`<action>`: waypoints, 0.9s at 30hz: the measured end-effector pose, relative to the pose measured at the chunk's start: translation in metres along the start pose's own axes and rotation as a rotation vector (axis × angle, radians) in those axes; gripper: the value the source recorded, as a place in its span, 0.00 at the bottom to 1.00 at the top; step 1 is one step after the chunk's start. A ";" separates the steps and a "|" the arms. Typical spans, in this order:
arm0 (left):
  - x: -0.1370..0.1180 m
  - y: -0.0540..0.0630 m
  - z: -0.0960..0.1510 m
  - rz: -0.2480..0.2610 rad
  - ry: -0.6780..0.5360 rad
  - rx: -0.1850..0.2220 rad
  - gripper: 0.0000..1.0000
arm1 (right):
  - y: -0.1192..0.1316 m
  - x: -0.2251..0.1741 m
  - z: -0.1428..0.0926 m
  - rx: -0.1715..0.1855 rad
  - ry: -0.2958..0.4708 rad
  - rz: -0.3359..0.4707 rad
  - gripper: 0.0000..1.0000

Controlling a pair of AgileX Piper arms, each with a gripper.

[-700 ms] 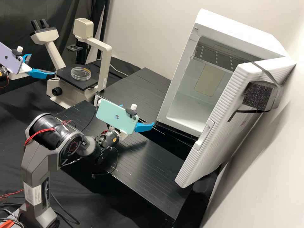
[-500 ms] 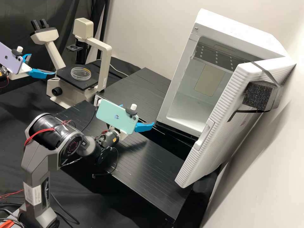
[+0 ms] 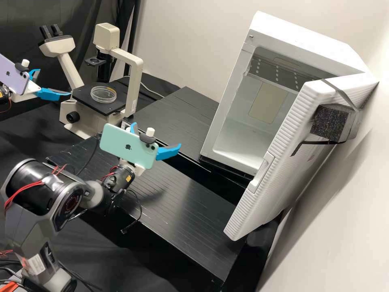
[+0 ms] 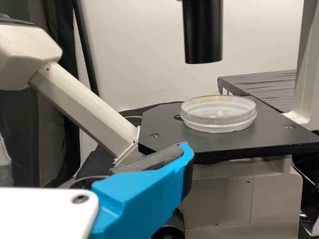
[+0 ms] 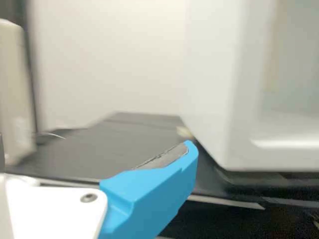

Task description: Move the petri dish to the bench.

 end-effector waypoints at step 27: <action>0.000 0.000 0.000 0.000 0.000 0.000 1.00 | -0.111 0.107 -0.135 -0.198 0.281 -0.363 1.00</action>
